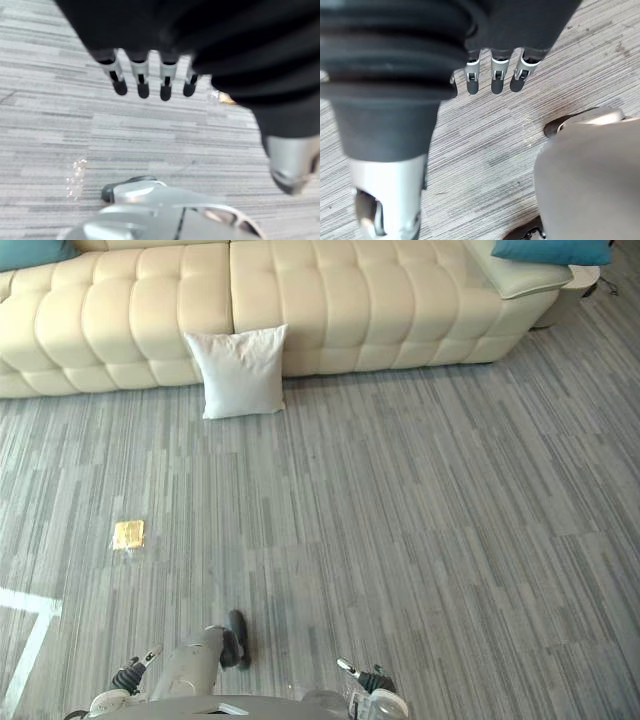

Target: Pick up cushions and gather them together orderly.

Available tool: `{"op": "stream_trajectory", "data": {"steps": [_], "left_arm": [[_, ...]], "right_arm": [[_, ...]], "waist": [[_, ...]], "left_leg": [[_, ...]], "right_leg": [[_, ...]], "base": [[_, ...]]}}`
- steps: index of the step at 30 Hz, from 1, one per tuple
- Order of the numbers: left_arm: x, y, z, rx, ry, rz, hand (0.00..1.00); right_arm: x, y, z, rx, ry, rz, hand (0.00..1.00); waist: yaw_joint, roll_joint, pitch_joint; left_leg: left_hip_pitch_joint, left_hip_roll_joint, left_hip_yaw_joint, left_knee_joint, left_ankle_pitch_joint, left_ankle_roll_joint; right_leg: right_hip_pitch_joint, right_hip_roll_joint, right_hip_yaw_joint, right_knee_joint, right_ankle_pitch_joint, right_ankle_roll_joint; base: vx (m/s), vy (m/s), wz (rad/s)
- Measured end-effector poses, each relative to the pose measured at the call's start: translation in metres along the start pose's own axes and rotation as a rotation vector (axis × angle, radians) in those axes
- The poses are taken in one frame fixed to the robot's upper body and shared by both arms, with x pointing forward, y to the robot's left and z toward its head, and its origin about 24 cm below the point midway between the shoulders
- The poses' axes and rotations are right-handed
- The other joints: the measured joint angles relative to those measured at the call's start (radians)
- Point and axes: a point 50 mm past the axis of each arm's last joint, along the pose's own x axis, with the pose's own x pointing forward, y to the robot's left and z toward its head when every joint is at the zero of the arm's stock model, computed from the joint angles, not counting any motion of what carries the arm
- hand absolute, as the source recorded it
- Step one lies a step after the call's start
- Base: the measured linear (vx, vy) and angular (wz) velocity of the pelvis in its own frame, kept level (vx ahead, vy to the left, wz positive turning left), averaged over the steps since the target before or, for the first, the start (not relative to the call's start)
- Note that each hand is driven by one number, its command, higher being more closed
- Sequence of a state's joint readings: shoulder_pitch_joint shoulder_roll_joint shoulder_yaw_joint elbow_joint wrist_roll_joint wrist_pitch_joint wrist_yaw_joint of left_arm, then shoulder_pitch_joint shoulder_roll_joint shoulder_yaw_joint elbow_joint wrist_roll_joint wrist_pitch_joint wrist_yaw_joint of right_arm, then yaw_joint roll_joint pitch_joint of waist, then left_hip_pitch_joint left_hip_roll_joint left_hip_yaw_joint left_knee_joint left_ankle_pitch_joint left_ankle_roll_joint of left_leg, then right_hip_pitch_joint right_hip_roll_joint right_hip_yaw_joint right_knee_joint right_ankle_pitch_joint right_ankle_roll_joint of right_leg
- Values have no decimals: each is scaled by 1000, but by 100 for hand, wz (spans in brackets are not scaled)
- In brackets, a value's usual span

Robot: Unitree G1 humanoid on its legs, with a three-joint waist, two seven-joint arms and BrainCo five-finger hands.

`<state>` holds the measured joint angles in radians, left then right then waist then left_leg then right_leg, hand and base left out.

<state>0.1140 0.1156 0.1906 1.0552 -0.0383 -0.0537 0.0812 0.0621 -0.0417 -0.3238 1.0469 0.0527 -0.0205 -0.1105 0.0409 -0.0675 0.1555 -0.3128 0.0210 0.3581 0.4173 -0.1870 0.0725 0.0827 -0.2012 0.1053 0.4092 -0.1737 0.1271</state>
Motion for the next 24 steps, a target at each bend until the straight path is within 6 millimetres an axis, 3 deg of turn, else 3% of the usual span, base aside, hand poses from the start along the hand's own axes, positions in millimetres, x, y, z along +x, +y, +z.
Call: {"op": "stream_trajectory", "data": {"steps": [1,3,4,5,7,8,11,13,14,15,17,18,20,22,23,24], "left_arm": [[0,1,0,5,0,0,0],[0,2,-1,9,4,3,0],[0,0,-1,9,5,0,0],[-1,-1,-2,7,4,-5,0],[-2,-3,-4,11,3,-11,0],[-1,-4,-1,9,-5,-13,0],[0,-9,7,-28,-23,-17,0],[1,-15,10,-40,-30,-31,0],[1,-19,10,-44,-28,-41,0],[-1,-36,12,-62,-29,-83,0],[-3,-53,15,-84,-36,-122,0],[-3,-56,17,-73,-44,-131,0],[-3,-59,19,-76,-52,-142,0],[-4,-63,26,-102,-81,-157,0],[-5,-66,28,-139,-86,-154,0],[-5,-66,28,-145,-87,-154,0]], "right_arm": [[0,0,2,2,-7,-1,0],[1,-1,4,2,-15,-2,0],[1,-3,7,3,-29,-6,0],[1,-2,9,1,-37,-4,0],[1,-4,13,1,-65,-7,0],[0,-4,12,2,-69,-7,0],[-2,-8,7,3,-59,-15,0],[-4,-11,-1,1,-42,-23,0],[-6,-14,-10,1,-10,-29,0],[-4,-21,-4,-10,-24,-44,0],[-3,-19,3,-4,-44,-41,0],[-3,-20,3,-2,-44,-45,0],[-3,-21,3,-2,-43,-46,0],[-3,-20,3,-7,-49,-43,0],[-3,-23,4,0,-53,-49,0],[-3,-25,3,4,-51,-53,0]], "waist": [[-5,-3,-3],[-18,-3,-3],[-24,6,6],[-28,11,9],[-46,31,15],[-60,34,16],[-68,43,18],[-86,47,18],[-93,43,19],[-75,91,22],[-77,100,28],[-85,114,25],[-98,117,26],[-104,118,24],[-95,125,19],[-88,131,14]], "left_leg": [[43,-14,6,-27,-26,-2],[125,-32,6,-54,-63,1],[210,-37,1,-72,-100,3],[268,-36,-2,-93,-117,-3],[377,-28,-12,-146,-135,-23],[421,-12,-19,-163,-144,-34],[508,22,-36,-205,-164,-65],[575,37,-79,-266,-167,-76],[617,37,-116,-288,-163,-97],[626,69,-130,-285,-140,-114],[629,70,-154,-258,-93,-136],[632,93,-171,-214,-76,-149],[617,135,-198,-93,-41,-180],[518,195,-216,169,60,-204],[450,238,-204,322,92,-203],[411,262,-180,403,83,-195]], "right_leg": [[-74,-7,14,171,48,83],[-163,-19,13,422,135,131],[-234,-28,-41,617,84,58],[-278,-23,-82,699,37,-1],[-372,2,-161,753,-48,-46],[-436,27,-195,711,-93,-59],[-558,77,-234,492,-112,-84],[-582,112,-223,171,-10,-85],[-553,119,-218,93,185,-134],[-555,141,-229,136,136,-145],[-566,134,-231,216,56,-154],[-543,134,-255,253,4,-178],[-469,138,-293,248,-41,-193],[-359,143,-339,192,-72,-188],[-319,157,-344,159,-82,-186],[-299,164,-345,145,-92,-187]], "base": [[338,123,-19],[369,91,-13],[441,46,-20],[329,-4,-20],[349,-44,6],[349,-90,30],[357,-141,35],[659,-301,75],[733,-310,54],[617,-248,20],[548,-247,5],[611,-288,31],[418,-190,48],[366,-168,58],[217,-89,25],[269,-59,4]]}}
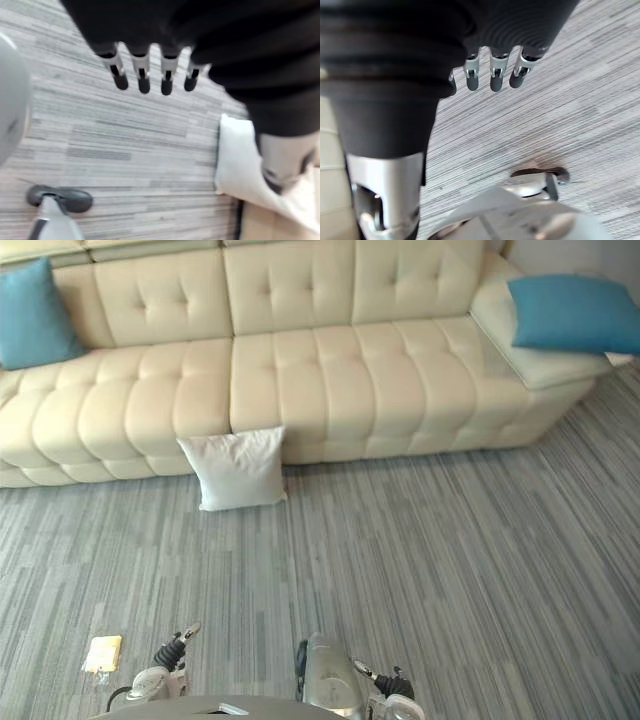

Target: Pick up cushions and gather them together orderly.

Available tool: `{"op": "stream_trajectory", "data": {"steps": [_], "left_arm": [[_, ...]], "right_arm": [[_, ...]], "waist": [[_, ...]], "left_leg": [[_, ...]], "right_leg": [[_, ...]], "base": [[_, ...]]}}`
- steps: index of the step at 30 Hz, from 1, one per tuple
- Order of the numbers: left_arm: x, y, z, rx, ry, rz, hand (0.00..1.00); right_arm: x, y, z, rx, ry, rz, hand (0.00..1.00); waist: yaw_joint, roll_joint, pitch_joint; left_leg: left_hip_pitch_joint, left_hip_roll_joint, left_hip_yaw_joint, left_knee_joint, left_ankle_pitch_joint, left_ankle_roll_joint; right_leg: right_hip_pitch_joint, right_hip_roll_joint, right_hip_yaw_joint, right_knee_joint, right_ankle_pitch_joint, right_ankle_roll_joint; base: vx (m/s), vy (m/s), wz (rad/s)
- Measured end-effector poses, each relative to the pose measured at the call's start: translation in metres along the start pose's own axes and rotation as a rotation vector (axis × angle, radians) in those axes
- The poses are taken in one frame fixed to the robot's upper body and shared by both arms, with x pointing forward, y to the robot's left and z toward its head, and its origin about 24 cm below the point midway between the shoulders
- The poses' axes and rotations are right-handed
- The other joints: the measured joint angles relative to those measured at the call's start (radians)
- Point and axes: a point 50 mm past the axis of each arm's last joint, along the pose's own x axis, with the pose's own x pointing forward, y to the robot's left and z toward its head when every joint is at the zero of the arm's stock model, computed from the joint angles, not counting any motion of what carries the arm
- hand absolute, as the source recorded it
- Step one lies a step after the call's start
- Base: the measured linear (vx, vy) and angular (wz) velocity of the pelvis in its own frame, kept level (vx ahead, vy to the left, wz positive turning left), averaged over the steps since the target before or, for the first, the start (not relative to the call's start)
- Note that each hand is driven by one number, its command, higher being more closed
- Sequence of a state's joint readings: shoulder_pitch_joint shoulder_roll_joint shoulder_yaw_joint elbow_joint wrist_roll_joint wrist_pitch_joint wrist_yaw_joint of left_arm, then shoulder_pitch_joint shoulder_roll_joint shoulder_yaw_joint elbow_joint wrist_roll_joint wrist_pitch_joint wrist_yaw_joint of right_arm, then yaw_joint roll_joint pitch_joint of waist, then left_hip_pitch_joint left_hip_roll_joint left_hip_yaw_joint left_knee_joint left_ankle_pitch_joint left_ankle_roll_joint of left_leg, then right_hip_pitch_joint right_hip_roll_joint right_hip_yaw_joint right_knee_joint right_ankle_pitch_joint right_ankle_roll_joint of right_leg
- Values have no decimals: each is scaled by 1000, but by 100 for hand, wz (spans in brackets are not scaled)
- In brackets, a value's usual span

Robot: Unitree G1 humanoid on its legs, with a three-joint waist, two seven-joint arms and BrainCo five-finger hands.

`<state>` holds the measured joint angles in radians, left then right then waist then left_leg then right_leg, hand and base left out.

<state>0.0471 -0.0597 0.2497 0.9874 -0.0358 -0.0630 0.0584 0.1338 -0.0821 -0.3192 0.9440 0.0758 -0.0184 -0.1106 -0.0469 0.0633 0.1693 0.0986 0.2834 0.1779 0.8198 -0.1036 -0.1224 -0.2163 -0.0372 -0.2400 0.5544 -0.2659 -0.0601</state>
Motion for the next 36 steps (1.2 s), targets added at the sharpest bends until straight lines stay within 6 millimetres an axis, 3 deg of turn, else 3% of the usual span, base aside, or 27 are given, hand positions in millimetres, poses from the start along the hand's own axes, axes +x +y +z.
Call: {"op": "stream_trajectory", "data": {"steps": [1,3,5,7,8,9,10,11,12,14,15,16,17,19,21,23,24,25,27,29,31,32,34,35,36], "left_arm": [[0,3,-1,-17,3,12,0],[0,5,-1,-20,3,21,0],[0,8,1,-20,-8,26,0],[0,8,3,-16,-15,26,0],[0,9,5,-14,-23,27,0],[0,9,6,-8,-26,26,0],[1,10,6,-5,-29,27,0],[0,13,3,8,-20,32,0],[0,19,-1,35,-2,42,0],[-1,27,2,19,-19,59,0],[1,34,9,25,-38,70,0],[2,39,11,27,-39,83,0],[1,38,7,29,-23,80,0],[1,38,1,47,3,75,0],[1,37,-2,79,25,65,0],[0,43,-6,104,47,73,0],[0,44,-6,123,51,72,0],[-1,45,-9,128,57,72,0],[-1,47,-10,133,65,77,0],[-1,43,-13,163,81,56,0],[-1,37,-12,154,77,46,0],[-1,36,-14,143,81,44,0],[-2,34,-16,133,85,42,0],[-1,37,-12,129,72,51,0],[-1,29,-14,109,80,39,0]], "right_arm": [[-1,-3,-2,12,4,-8,0],[-2,-5,-5,34,16,-15,0],[-2,-8,-11,58,37,-25,0],[-2,-7,-12,70,45,-27,0],[-3,-7,-14,94,51,-33,0],[-3,-7,-16,93,56,-35,0],[-3,-8,-16,91,59,-36,0],[-4,-8,-19,86,67,-36,0],[-4,-5,-19,82,68,-27,0],[-5,1,-22,68,76,-9,0],[-3,7,-18,65,74,6,0],[-2,13,-16,65,76,18,0],[-2,12,-17,62,81,16,0],[-2,17,-18,66,85,26,0],[-2,13,-18,93,89,14,0],[-3,12,-22,95,106,10,0],[-3,13,-24,95,112,11,0],[-3,12,-23,94,111,10,0],[-2,13,-21,87,104,22,0],[-1,12,-17,76,90,22,0],[-1,11,-15,75,82,22,0],[-1,13,-15,71,78,27,0],[-3,14,-18,54,80,35,0],[-6,14,-25,48,94,38,0],[-2,7,-16,43,66,23,0]], "waist": [[9,3,-2],[14,7,-4],[27,0,-6],[31,-7,-7],[31,-12,-9],[32,-15,-11],[37,-17,-10],[46,-31,-13],[39,-31,-34],[57,-53,-25],[62,-65,-22],[59,-92,-34],[58,-87,-51],[45,-106,-86],[37,-112,-93],[29,-114,-92],[29,-122,-88],[24,-116,-84],[20,-117,-81],[2,-95,-59],[-2,-79,-43],[-4,-79,-36],[-9,-95,-30],[-13,-123,-25],[-4,-78,-9]], "left_leg": [[-63,45,68,105,-39,11],[-122,63,128,140,-96,26],[-182,59,192,65,-155,45],[-229,40,216,-58,-176,50],[-269,5,209,-199,-170,50],[-292,-42,183,-378,-113,49],[-294,-65,161,-426,-30,55],[-267,-107,154,-470,19,84],[-271,-120,166,-455,-12,69],[-309,-98,183,-343,-52,75],[-367,-63,177,-197,-62,65],[-398,-99,140,-234,-87,68],[-385,-115,113,-321,-85,69],[-375,-175,132,-351,-112,108],[-330,-220,165,-379,-135,131],[-258,-254,183,-415,-154,151],[-194,-275,187,-447,-166,160],[-130,-281,186,-476,-176,165],[-57,-282,186,-523,-178,168],[38,-247,184,-587,-171,162],[80,-223,182,-607,-169,158],[112,-219,180,-626,-167,153],[158,-238,177,-659,-170,125],[184,-266,172,-671,-176,99],[196,-225,182,-666,-198,64]], "right_leg": [[46,8,-2,-27,-13,-8],[118,5,-1,-77,-18,0],[201,-16,-2,-147,8,32],[250,-44,-7,-190,15,56],[277,-73,-14,-220,13,82],[296,-101,-13,-229,-2,112],[304,-112,-1,-229,-12,129],[323,-118,51,-256,-16,141],[338,-95,101,-296,-8,130],[350,-67,145,-352,27,96],[388,-70,181,-405,70,99],[390,-97,204,-409,71,106],[380,-97,212,-409,71,105],[332,-148,251,-324,33,114],[215,-185,323,-58,25,137],[130,-186,342,187,85,191],[109,-203,318,273,165,173],[100,-223,276,353,197,161],[50,-214,218,468,93,133],[-37,-132,101,450,-33,90],[-84,-80,42,342,-54,72],[-119,-52,15,213,-39,67],[-127,-41,8,-12,83,68],[-123,-50,13,-123,254,35],[-115,-14,-5,-110,247,-12]], "base": [[198,-5,-3],[230,65,7],[227,175,2],[219,228,14],[316,385,34],[203,275,25],[287,349,2],[287,192,5],[421,233,-2],[354,171,-14],[271,244,-30],[268,275,-31],[167,233,-42],[273,260,-30],[331,256,-10],[359,181,-6],[414,143,-13],[354,106,-21],[300,47,-13],[378,-40,7],[359,-83,11],[420,-139,26],[331,-127,37],[367,-126,12],[495,-170,-10]]}}
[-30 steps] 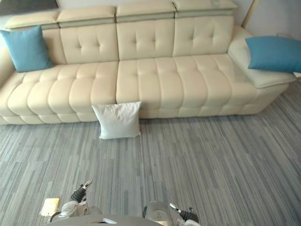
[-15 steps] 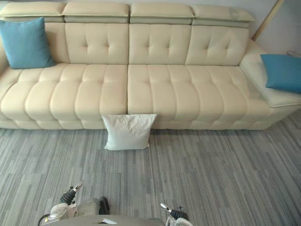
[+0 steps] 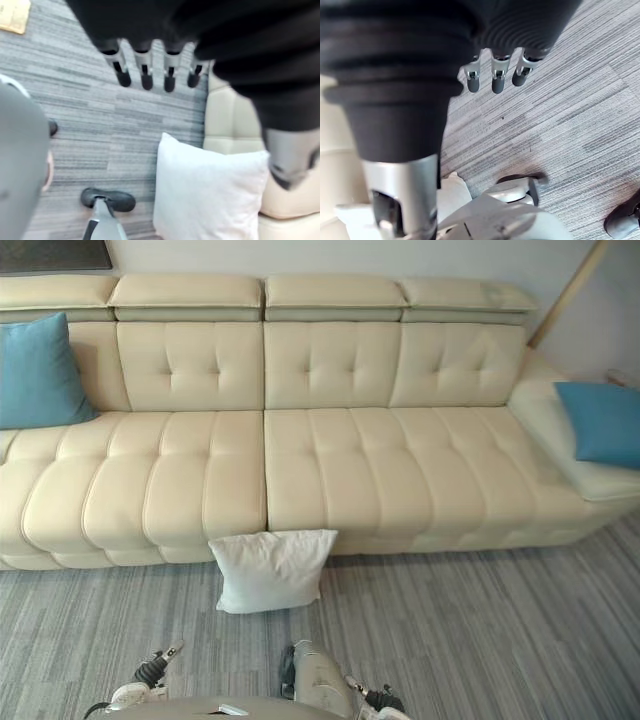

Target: Pick up cushions and gather them together orderly.

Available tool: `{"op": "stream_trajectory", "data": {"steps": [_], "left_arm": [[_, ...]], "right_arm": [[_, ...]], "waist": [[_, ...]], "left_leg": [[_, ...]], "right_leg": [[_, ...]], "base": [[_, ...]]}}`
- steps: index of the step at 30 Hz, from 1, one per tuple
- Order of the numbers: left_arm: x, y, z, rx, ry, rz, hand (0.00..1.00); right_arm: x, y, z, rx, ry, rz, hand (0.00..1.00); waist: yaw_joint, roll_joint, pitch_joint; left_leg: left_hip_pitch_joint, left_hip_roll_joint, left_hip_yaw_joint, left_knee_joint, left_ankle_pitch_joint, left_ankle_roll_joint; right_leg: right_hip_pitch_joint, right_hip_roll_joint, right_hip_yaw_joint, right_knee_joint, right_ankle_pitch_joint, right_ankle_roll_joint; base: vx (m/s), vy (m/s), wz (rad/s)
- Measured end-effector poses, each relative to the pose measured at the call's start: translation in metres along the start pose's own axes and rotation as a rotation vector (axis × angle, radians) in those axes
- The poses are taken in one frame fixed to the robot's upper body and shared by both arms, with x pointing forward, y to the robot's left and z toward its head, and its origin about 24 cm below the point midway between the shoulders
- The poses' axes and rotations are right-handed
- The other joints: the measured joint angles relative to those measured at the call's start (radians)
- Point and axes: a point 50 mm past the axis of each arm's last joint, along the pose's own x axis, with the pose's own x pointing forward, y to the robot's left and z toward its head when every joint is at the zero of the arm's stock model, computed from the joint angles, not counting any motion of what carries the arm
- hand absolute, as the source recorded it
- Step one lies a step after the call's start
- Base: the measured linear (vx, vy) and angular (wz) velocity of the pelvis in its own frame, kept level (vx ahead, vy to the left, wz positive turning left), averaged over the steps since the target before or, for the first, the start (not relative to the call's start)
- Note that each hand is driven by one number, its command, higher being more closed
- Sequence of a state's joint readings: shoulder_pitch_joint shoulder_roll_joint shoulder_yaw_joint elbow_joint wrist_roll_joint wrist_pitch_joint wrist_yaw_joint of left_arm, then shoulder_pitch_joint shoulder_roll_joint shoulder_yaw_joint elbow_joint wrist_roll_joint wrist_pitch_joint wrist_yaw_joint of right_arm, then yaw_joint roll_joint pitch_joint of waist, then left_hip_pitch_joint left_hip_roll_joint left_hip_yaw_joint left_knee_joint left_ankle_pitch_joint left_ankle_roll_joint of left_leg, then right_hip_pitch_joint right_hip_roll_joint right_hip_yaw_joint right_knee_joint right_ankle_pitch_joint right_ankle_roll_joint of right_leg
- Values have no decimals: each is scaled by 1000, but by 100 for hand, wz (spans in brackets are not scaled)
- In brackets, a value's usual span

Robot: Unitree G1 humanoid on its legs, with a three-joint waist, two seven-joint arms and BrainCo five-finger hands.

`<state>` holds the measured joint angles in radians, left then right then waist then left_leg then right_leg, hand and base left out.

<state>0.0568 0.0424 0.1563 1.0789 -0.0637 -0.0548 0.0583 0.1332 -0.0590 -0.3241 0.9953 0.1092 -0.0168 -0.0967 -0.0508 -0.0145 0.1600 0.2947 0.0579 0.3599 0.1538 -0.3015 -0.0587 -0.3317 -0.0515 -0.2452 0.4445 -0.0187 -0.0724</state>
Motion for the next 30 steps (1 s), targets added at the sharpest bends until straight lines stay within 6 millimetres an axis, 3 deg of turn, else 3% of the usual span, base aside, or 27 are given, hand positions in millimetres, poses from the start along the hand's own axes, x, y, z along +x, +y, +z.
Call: {"op": "stream_trajectory", "data": {"steps": [1,3,4,8,11,14,17,20,21,22,23,24,27,30], "left_arm": [[0,-9,-1,-6,3,-20,0],[0,-13,3,4,-9,-31,0],[1,-14,4,5,-11,-36,0],[1,-10,6,-44,-19,-15,0],[0,-5,8,-89,-40,7,0],[-2,-3,7,-132,-51,23,0],[-3,-3,6,-144,-51,28,0],[-4,0,1,-149,-43,40,0],[-4,0,1,-149,-45,40,0],[-4,-2,-1,-151,-36,37,0],[-5,-1,-5,-149,-20,41,0],[-5,-1,-6,-147,-13,41,0],[-4,7,-7,-132,-10,56,0],[-4,7,-9,-124,6,55,0]], "right_arm": [[1,0,8,0,-27,0,0],[2,1,11,8,-35,0,0],[2,-1,8,12,-21,-5,0],[-2,-1,-4,25,6,-9,0],[-4,-3,-8,28,7,-12,0],[-4,-8,-10,26,12,-24,0],[-4,-9,-11,34,15,-30,0],[-4,-9,-10,33,13,-30,0],[-4,-10,-10,32,12,-32,0],[-4,-13,-10,28,11,-38,0],[-5,-15,-13,28,19,-43,0],[-6,-13,-14,32,21,-38,0],[-10,-10,-29,42,60,-35,0],[-11,-13,-33,43,73,-41,0]], "waist": [[3,28,4],[-7,39,18],[-8,24,27],[-7,11,21],[-4,7,8],[11,16,-4],[33,14,-8],[48,13,-9],[51,15,-10],[52,32,-18],[52,39,-33],[43,46,-44],[40,7,-69],[33,6,-71]], "left_leg": [[-11,15,2,2,4,1],[-10,24,-2,-1,30,2],[9,32,-2,-1,52,-2],[33,80,-5,94,65,-16],[-95,162,-8,401,84,-43],[-188,227,2,599,84,-32],[-225,221,16,535,1,-18],[-282,190,-34,389,-21,-20],[-282,173,-59,302,-10,-22],[-281,167,-86,184,52,-36],[-265,152,-74,151,92,-69],[-255,138,-64,129,94,-64],[-218,82,-27,41,125,-53],[-181,43,-27,-3,136,-41]], "right_leg": [[5,22,1,-25,-10,-4],[15,29,-7,-34,-32,-8],[38,33,-16,-31,-62,-2],[124,42,-56,-41,-128,-5],[188,55,-83,-104,-130,-5],[235,86,-49,-155,-124,-2],[281,90,20,-199,-107,6],[293,69,73,-221,-94,27],[290,58,81,-220,-85,41],[286,61,93,-217,-80,59],[288,55,118,-228,-67,85],[299,45,126,-253,-53,95],[301,7,150,-286,-24,113],[330,-10,152,-328,-11,132]], "base": [[373,-126,-28],[273,-141,3],[272,-164,22],[136,-107,30],[43,-45,17],[121,17,-15],[79,70,-22],[53,157,-44],[39,266,-60],[66,330,-72],[129,330,-55],[136,261,-38],[148,228,-14],[156,142,3]]}}
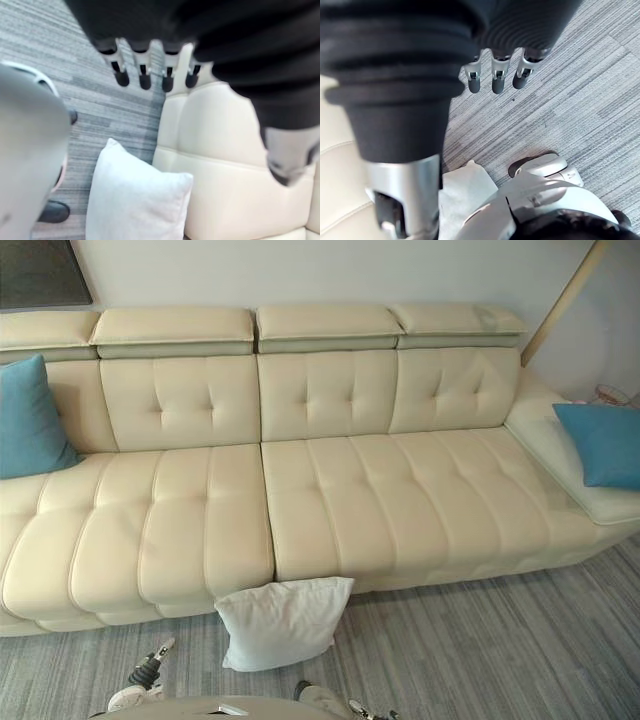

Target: Pick up cushions and gather them together orderly.

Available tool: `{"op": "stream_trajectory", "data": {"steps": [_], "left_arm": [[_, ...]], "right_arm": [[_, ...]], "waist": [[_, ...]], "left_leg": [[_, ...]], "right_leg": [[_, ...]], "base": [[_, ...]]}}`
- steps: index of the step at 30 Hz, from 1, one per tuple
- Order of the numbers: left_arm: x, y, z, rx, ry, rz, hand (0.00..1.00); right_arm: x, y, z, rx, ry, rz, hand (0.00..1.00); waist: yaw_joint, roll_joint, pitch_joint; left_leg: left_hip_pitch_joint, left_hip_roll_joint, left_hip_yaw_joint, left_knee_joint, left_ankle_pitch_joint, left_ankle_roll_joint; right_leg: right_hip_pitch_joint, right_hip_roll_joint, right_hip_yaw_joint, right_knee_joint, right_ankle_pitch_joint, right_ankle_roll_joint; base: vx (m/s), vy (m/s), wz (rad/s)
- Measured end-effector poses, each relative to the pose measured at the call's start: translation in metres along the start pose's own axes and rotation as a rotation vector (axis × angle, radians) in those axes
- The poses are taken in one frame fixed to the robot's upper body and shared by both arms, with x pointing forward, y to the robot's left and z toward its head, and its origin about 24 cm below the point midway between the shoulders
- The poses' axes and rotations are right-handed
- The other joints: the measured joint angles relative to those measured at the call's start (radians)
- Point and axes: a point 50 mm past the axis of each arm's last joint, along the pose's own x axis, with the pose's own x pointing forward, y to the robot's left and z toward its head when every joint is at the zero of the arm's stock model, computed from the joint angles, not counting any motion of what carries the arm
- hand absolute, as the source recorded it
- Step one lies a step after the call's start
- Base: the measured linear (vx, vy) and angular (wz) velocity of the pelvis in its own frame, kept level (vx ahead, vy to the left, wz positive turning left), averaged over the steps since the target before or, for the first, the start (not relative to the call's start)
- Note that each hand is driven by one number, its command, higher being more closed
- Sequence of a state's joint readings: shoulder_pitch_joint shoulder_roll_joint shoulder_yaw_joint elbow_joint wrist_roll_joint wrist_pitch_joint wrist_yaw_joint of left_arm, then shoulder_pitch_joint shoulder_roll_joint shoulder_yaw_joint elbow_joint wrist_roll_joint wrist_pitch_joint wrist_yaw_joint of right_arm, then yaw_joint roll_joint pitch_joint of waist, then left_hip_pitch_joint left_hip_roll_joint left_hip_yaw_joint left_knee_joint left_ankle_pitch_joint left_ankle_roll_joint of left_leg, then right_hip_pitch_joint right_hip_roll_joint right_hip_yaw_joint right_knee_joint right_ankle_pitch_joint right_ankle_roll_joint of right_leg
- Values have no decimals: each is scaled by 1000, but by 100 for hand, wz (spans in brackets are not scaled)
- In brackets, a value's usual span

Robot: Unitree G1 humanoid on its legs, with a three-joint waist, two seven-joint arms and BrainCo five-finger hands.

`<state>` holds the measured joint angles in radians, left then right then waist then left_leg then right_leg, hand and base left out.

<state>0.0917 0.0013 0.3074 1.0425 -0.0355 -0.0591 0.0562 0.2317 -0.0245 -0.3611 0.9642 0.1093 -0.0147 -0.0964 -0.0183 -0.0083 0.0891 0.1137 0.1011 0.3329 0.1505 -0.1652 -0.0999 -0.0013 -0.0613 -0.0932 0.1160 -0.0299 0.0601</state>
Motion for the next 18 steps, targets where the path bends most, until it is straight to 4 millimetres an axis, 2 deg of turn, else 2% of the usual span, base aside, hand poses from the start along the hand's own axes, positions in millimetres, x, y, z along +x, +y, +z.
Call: {"op": "stream_trajectory", "data": {"steps": [5,8,13,15,18], "left_arm": [[0,0,-3,49,12,-16,0],[0,0,-1,79,6,-26,0],[0,-4,-2,113,8,-45,0],[0,-5,-2,117,9,-47,0],[0,-5,-2,121,7,-45,0]], "right_arm": [[1,-2,-3,-4,19,-6,0],[2,-3,-2,-14,22,-7,0],[4,-9,3,-59,21,-19,0],[5,-9,6,-90,11,-17,0],[6,-10,9,-112,3,-24,0]], "waist": [[6,5,0],[8,8,1],[6,28,-3],[6,27,-1],[6,22,4]], "left_leg": [[35,-18,-7,-18,3,4],[38,-25,-14,-31,20,26],[36,-23,-47,-58,23,24],[29,-26,-57,-68,29,20],[29,-24,-57,-74,28,12]], "right_leg": [[58,-3,8,-69,20,8],[71,-2,25,-109,45,4],[78,10,29,-157,81,2],[84,10,30,-194,106,-2],[85,11,35,-204,109,-6]], "base": [[63,51,-2],[-12,-23,-10],[-74,-34,-2],[-136,-28,1],[-184,-38,-7]]}}
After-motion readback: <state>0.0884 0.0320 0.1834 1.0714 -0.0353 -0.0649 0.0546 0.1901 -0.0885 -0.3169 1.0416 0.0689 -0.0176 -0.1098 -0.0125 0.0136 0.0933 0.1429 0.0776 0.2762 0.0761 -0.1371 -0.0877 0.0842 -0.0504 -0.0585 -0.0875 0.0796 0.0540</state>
